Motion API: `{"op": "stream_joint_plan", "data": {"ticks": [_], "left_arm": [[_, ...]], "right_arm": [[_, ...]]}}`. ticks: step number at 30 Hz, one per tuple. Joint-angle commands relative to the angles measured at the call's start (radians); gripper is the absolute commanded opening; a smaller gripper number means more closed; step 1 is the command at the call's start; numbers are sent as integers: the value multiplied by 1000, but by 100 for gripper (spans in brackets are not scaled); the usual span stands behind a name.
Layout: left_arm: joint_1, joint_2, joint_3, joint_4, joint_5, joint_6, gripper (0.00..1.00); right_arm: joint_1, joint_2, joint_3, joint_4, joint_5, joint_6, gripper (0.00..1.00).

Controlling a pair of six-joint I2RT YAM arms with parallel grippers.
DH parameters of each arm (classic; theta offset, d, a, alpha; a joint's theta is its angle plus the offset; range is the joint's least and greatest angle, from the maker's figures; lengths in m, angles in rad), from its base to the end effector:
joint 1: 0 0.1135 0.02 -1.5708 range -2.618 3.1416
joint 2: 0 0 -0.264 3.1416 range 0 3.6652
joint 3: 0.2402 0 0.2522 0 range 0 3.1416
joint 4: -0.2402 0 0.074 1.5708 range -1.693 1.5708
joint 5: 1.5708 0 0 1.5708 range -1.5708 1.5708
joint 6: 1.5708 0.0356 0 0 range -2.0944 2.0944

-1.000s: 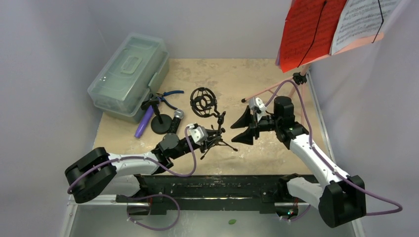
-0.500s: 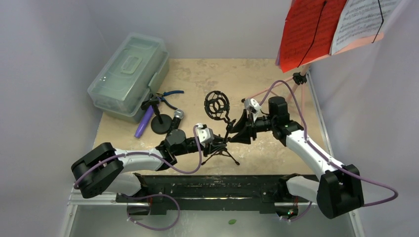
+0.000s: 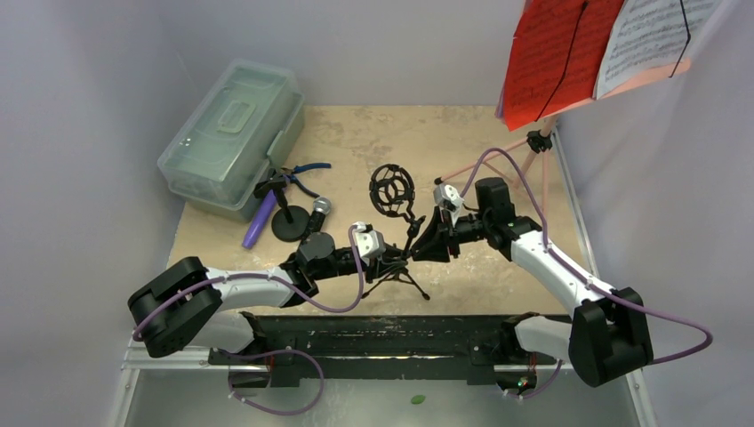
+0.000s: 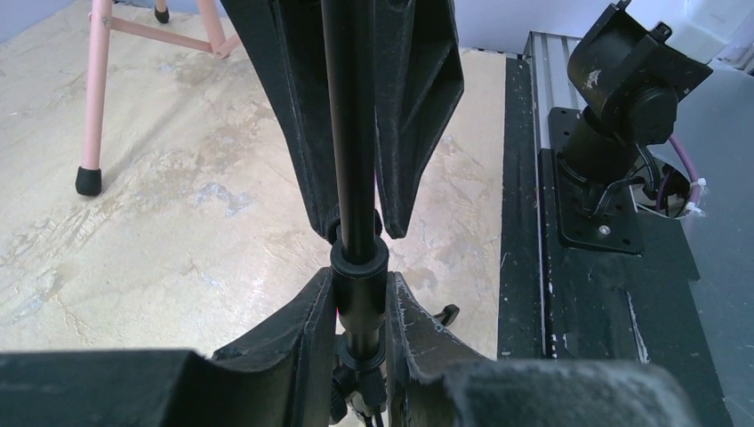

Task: Pack up the instrument practice props
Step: Unscrew the knob on the microphone stand.

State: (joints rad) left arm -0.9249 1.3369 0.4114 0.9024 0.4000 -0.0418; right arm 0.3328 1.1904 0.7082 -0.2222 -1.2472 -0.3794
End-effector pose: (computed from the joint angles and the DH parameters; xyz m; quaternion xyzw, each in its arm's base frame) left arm 0.1459 -0.2166 0.2082 0.4251 0.5744 -0.4442 0.5405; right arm 0.2081 0.1076 0.2429 -0.4866 0.6051 0.5219 0.3530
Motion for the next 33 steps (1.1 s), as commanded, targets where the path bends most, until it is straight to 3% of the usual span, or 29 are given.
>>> {"op": "stream_joint_plan", "data": {"ticks": [1,11,13,20,24,28,33], "left_arm": [[9,-23,43,135,16,-10,0],[9,13,46,186,28,-34,0],[9,22,47,188,31,-37,0],[13,35,45,206,35,-59,0],[16,51,33,235,17,-101,4],[18,86,0,314,-36,-159,14],[17,151,-8,383,-68,-197,16]], "right_arm": [[14,-12,42,-46,-25,-69,35],[29,-13,51,-114,-38,-189,32],[28,-19,54,-140,-50,-233,28],[29,-41,73,-239,-53,-378,0],[28,-63,83,-293,-35,-473,0],[28,-104,62,-239,-9,-437,0],[29,-143,13,-51,85,-253,0]]}}
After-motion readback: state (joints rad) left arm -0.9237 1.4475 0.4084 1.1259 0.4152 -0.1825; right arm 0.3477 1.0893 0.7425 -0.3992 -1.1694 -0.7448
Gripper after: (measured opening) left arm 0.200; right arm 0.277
